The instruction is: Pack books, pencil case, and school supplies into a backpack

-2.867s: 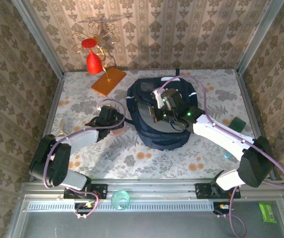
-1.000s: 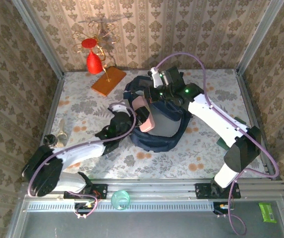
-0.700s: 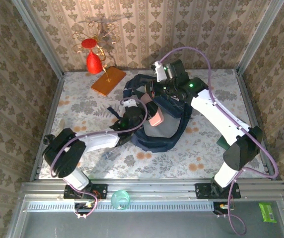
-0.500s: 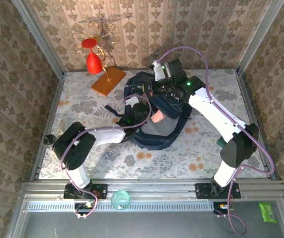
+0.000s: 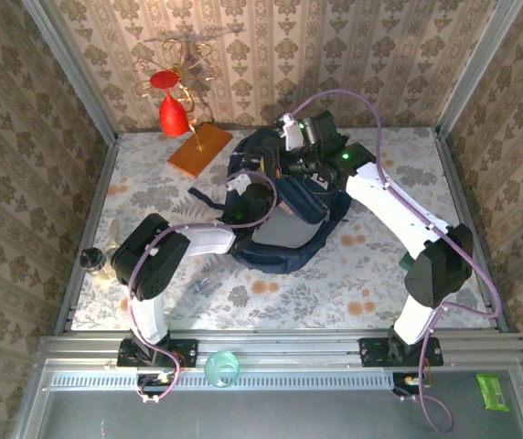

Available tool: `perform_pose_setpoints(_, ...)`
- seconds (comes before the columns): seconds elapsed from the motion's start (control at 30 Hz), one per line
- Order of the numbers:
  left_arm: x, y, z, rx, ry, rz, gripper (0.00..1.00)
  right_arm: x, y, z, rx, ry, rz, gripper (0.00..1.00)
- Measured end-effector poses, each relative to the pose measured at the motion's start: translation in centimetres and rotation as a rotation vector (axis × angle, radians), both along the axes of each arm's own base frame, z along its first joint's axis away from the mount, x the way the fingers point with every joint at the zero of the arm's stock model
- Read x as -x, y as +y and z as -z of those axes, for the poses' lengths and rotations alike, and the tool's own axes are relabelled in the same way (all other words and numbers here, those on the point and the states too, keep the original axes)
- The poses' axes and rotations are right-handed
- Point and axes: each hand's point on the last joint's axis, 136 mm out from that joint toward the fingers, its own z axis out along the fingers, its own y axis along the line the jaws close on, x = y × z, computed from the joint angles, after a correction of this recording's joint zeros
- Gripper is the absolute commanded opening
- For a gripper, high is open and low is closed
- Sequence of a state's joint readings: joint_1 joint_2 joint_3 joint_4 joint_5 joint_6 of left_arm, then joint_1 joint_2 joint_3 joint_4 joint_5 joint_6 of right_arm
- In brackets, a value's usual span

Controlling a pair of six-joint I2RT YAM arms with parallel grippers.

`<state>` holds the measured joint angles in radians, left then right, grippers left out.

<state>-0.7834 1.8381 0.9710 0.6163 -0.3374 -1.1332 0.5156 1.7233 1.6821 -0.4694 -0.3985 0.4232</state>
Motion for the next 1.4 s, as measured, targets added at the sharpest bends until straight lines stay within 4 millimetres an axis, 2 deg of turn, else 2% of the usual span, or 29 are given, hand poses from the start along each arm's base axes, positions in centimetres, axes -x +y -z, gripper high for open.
perform_pose_setpoints(0.3,3.8,2.5,-3.1,0.001,-0.066,0.072,0.89,-0.2,-0.3,1.0,-0.006,0.014,0.0,0.0)
perform_pose_setpoints(0.57,9.3,8.2,-4.6,-0.124,-0.134,0.111,0.89,1.4,-0.7,3.4,-0.01,0.022,-0.03,0.0)
perform_pose_setpoints(0.67,10.5,9.0,-5.8,-0.185,-0.174,0.169,0.89,2.1,-0.7,4.0,-0.021,0.027,-0.045,0.0)
perform_pose_setpoints(0.77,11.9,8.0,-7.3,-0.212,-0.244,0.282,0.89,2.2,-0.6,3.9,-0.031,0.033,-0.054,0.0)
perform_pose_setpoints(0.83,12.8,6.7,-7.3,-0.224,-0.269,0.364,0.89,2.1,-0.5,3.7,-0.039,0.035,-0.054,0.01)
perform_pose_setpoints(0.97,14.4,3.4,-5.7,-0.252,-0.277,0.534,0.88,1.6,0.0,3.4,-0.065,0.055,-0.055,0.01)
perform_pose_setpoints(1.07,14.5,0.8,-4.5,-0.259,-0.258,0.623,0.85,1.3,0.2,3.4,-0.077,0.071,-0.051,0.01)
perform_pose_setpoints(1.13,14.1,-0.9,-4.5,-0.247,-0.259,0.662,0.82,1.2,0.2,3.4,-0.081,0.076,-0.05,0.01)
perform_pose_setpoints(1.23,13.3,-2.8,-5.2,-0.222,-0.279,0.69,0.68,1.3,0.2,3.4,-0.081,0.079,-0.05,0.01)
perform_pose_setpoints(1.3,12.7,-3.6,-5.7,-0.203,-0.295,0.692,0.54,1.1,0.1,3.4,-0.08,0.075,-0.04,0.01)
perform_pose_setpoints(1.4,12.2,-4.2,-5.8,-0.182,-0.298,0.691,0.27,0.7,-0.3,3.3,-0.085,0.076,-0.028,0.06)
